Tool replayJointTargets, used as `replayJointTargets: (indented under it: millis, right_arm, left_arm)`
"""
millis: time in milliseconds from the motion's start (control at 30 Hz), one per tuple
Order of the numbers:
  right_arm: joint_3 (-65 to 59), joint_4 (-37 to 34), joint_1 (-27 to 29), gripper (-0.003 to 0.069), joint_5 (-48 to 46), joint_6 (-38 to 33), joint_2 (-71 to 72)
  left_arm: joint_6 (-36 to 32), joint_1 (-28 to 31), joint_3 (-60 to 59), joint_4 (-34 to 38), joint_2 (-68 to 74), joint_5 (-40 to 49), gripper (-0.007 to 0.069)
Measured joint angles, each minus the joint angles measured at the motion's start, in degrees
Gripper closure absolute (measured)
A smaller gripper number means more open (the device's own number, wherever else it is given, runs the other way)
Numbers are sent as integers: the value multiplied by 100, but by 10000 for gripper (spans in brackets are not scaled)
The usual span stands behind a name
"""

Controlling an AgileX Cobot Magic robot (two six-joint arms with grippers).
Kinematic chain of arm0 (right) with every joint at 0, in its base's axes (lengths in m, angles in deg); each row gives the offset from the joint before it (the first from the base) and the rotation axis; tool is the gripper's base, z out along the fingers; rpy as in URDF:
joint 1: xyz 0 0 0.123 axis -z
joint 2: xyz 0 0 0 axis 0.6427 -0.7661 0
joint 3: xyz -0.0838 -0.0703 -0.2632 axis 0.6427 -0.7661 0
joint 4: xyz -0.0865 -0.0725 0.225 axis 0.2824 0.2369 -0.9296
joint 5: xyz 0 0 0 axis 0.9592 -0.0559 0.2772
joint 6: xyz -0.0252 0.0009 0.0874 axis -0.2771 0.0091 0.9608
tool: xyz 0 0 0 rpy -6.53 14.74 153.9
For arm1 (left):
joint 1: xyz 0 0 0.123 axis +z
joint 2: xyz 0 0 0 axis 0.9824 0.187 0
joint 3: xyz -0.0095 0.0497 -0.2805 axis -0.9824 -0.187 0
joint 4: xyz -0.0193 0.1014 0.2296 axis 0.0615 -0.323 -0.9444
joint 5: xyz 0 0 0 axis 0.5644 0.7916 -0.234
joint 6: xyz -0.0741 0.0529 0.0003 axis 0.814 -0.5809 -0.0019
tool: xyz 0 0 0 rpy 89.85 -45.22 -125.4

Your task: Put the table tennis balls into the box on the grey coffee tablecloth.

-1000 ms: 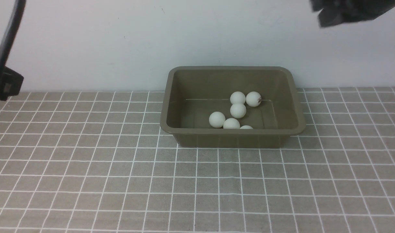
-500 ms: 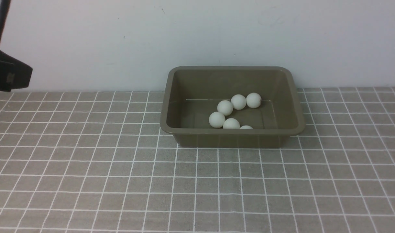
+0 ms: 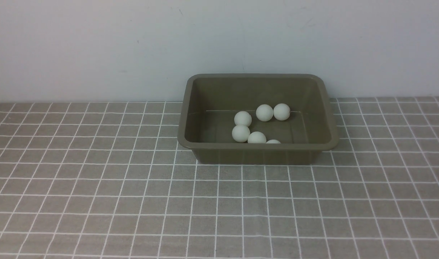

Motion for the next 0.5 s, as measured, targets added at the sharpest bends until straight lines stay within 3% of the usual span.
replayJointTargets:
  millis: [233,500]
  right_arm:
    - [-5,5,0,670,0,5,0]
    - [-5,15,0,669,0,5,0]
  left_arm:
    - [474,0,-1552,24,-2150,-737,629]
    - [584,0,-2700,48,-3401,-1087,629]
